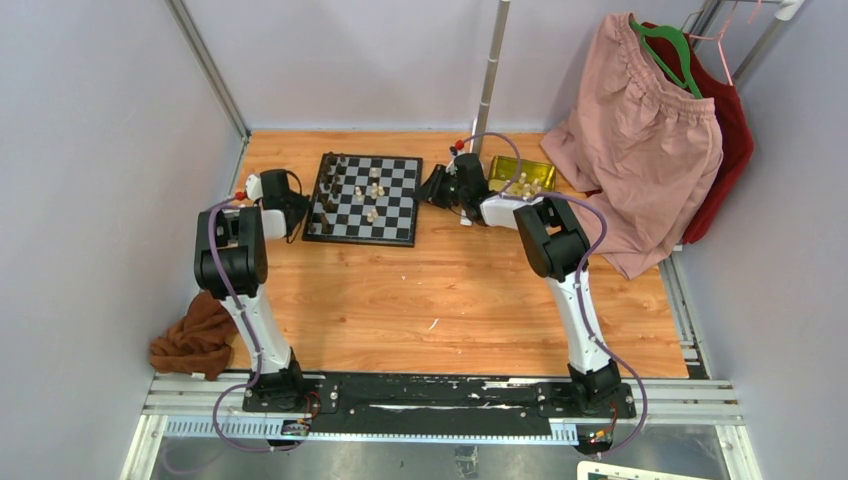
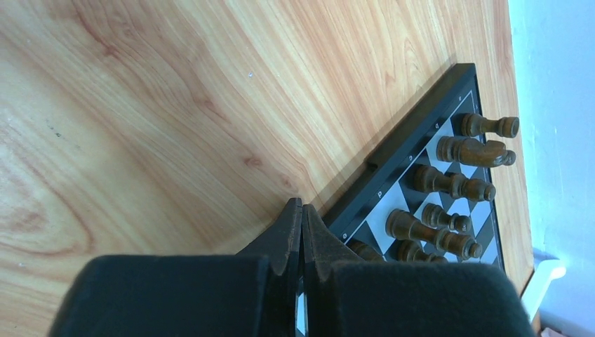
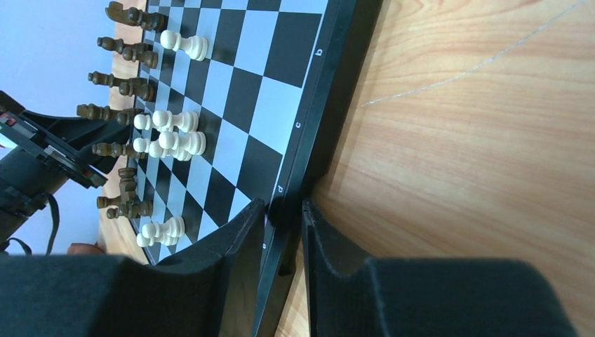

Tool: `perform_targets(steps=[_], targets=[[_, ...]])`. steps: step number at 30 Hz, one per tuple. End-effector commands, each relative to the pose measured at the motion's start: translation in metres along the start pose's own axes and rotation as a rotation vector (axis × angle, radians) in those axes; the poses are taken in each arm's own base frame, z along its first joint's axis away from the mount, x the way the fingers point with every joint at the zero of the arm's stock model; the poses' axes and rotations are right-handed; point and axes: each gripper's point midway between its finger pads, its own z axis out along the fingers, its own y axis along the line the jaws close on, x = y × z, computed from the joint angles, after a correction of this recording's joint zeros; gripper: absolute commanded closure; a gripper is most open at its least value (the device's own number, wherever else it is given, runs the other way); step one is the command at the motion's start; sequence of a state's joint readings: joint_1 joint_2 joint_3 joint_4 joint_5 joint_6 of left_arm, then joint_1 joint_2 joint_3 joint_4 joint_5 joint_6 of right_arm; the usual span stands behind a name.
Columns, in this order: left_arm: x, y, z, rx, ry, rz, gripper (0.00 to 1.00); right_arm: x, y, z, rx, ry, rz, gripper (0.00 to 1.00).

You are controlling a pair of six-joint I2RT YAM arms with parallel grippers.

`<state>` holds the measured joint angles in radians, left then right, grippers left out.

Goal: Set up the chess pieces on the board
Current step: Move the chessboard to the center of the board.

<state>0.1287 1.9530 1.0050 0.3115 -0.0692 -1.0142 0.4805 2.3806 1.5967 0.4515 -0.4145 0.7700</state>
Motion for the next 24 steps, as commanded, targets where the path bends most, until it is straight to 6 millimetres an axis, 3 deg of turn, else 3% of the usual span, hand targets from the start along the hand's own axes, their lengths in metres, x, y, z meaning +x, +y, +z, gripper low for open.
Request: perform_targets(steps=[1,4,8,24], targets=[[0.022,0.003,-0.01,-0.002,0.081,0.009,0.97,0.07,-0.013,0.002,0.008,0.188,0.1,0.73],[0.022,0.003,-0.012,-0.002,0.082,0.007,0.97,0.073,-0.015,0.0,0.015,0.195,0.107,0.87],[0.025,0.008,-0.016,-0.009,0.088,0.009,0.97,0.079,-0.019,-0.005,0.027,0.205,0.112,0.95],[0.045,0.038,-0.053,-0.047,0.108,0.025,0.98,0.11,-0.02,-0.041,0.062,0.244,0.079,0.96]])
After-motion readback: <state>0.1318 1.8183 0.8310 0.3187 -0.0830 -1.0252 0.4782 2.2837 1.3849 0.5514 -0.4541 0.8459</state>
